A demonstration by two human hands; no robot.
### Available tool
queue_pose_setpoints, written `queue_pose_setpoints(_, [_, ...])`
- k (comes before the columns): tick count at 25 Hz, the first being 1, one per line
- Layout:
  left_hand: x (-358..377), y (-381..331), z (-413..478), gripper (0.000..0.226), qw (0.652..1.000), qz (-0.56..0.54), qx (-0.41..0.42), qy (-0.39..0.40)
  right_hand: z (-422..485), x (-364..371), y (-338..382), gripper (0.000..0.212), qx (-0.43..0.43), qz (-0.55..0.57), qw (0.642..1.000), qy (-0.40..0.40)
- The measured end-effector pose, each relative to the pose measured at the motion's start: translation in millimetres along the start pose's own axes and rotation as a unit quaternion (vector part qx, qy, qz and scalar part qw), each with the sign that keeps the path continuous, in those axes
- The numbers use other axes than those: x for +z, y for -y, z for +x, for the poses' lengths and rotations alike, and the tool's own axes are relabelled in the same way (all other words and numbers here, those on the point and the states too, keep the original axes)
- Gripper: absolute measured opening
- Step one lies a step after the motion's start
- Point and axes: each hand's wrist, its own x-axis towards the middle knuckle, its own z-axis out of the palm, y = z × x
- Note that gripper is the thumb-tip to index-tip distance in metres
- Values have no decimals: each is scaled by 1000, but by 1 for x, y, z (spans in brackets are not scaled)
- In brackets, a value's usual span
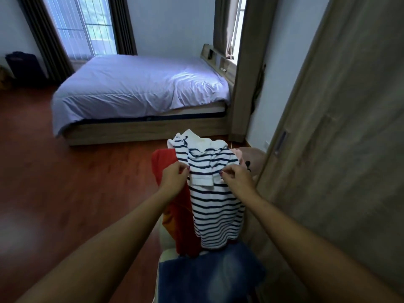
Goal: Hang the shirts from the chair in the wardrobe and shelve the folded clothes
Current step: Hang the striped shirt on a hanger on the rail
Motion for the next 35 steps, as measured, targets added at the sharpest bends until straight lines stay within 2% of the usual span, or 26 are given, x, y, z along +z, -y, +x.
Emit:
queue_pose_setpoints(3, [2,3,20,17,999,-38,-21,-4,27,22,13,28,50,11,999,-1])
queue_pose_setpoints(5, [-1,10,37,16,996,-74,-42,-2,29,41,16,20,43,-28,999,5])
queue_pose_setpoints(7, [-5,13,52,20,995,-86,-54,2,20,50,22,31,-2,-49,999,1])
queue_pose_setpoints(9, [-6,12,67,30,992,-102,-72,-1,1,51,26,38,-71,-20,997,13])
queue_pose_setpoints(11, [-5,8,82,39,987,-124,-102,9,-23,49,25,27,-147,9,988,45])
queue_pose_setpoints(13, [-5,0,93,44,974,-158,-153,50,-45,47,11,13,-193,14,977,89])
queue_pose_setpoints(16, [0,-7,99,30,963,-165,-191,95,-59,50,-18,14,-227,-16,964,134])
queue_pose_setpoints(17, [0,-9,98,21,955,-192,-206,99,-57,49,-25,12,-224,-16,963,148])
queue_pose_setpoints(18, [0,-11,96,21,940,-240,-223,98,-53,47,-28,10,-217,-13,964,155])
queue_pose_setpoints(20, [-7,-13,96,56,900,-355,-238,84,-39,39,-27,15,-187,8,975,123])
queue_pose_setpoints(21, [-15,-20,91,55,890,-391,-215,91,-29,33,-22,20,-156,31,984,85])
queue_pose_setpoints(22, [-21,-27,85,44,886,-412,-178,117,-16,25,-13,24,-110,66,991,40])
queue_pose_setpoints(24, [-32,-45,67,30,889,-409,-92,185,18,10,10,25,34,198,979,-30])
queue_pose_setpoints(25, [-33,-50,57,29,898,-385,-45,209,37,4,20,29,122,287,950,-21])
queue_pose_setpoints(27, [-31,-50,40,24,914,-320,33,249,65,-9,38,50,255,439,860,54])
queue_pose_setpoints(28, [-31,-48,33,20,916,-286,60,276,73,-14,42,58,280,463,836,89])
queue_pose_setpoints(29, [-31,-45,27,19,914,-252,83,306,77,-17,45,58,282,466,831,115])
queue_pose_setpoints(33, [-36,-38,10,26,891,-137,153,405,66,-17,56,16,252,386,874,155])
queue_pose_setpoints(35, [-42,-30,9,27,872,-110,153,451,55,-19,56,16,218,324,913,121])
